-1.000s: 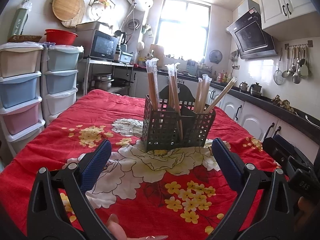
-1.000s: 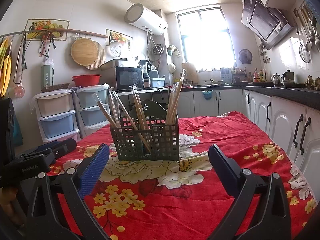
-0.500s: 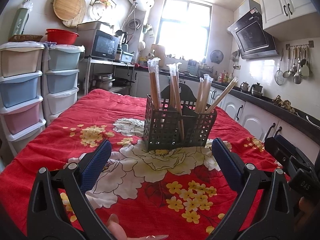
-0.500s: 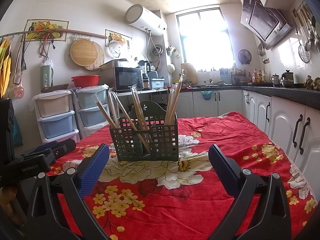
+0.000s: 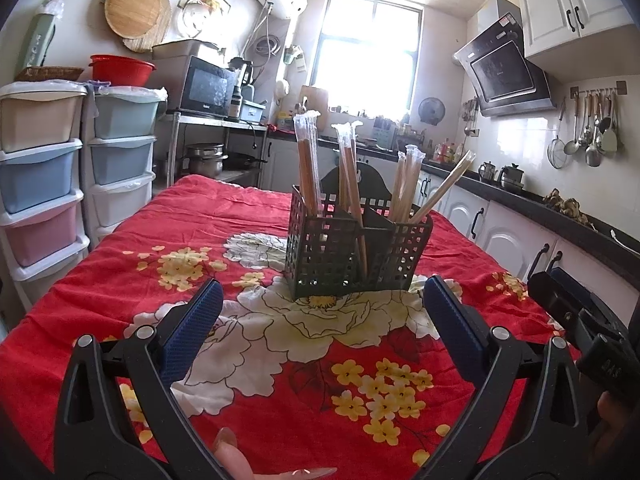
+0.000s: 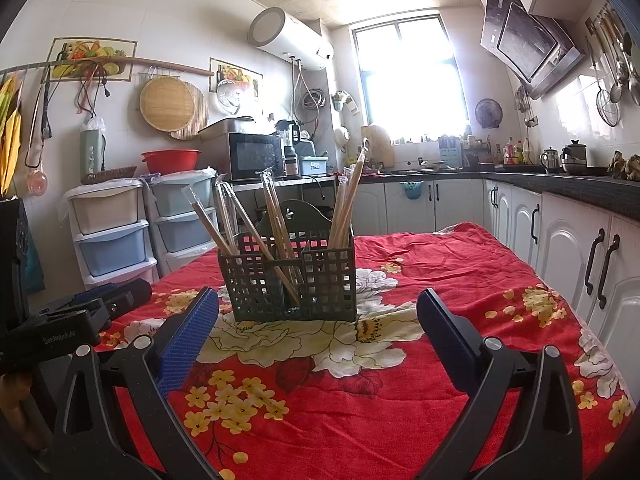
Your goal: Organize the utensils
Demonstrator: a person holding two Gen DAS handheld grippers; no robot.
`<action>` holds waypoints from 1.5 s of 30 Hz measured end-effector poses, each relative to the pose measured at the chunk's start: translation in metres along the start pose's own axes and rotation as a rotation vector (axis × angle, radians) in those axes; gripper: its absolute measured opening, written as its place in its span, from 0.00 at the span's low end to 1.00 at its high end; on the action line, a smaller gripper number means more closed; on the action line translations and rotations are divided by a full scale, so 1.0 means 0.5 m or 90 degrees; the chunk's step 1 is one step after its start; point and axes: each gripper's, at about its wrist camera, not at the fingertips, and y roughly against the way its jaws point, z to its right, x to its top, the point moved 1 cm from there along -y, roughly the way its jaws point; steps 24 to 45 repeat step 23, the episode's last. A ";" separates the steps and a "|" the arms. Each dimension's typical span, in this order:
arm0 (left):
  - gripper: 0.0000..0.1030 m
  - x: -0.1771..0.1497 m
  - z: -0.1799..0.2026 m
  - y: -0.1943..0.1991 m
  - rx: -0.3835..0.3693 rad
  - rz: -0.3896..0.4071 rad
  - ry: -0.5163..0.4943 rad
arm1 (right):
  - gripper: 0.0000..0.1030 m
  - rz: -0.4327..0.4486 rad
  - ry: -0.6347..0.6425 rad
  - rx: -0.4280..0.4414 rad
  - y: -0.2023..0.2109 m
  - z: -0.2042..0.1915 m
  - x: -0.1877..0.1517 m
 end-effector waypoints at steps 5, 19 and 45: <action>0.90 -0.004 -0.001 -0.008 -0.006 -0.012 0.003 | 0.94 -0.001 0.000 0.000 0.000 0.001 0.000; 0.90 0.040 -0.112 -0.069 0.074 -0.165 0.067 | 0.94 -0.098 -0.070 -0.077 -0.043 0.116 0.048; 0.90 0.093 -0.225 -0.154 0.223 -0.231 0.008 | 0.94 -0.283 -0.064 -0.221 -0.156 0.265 0.053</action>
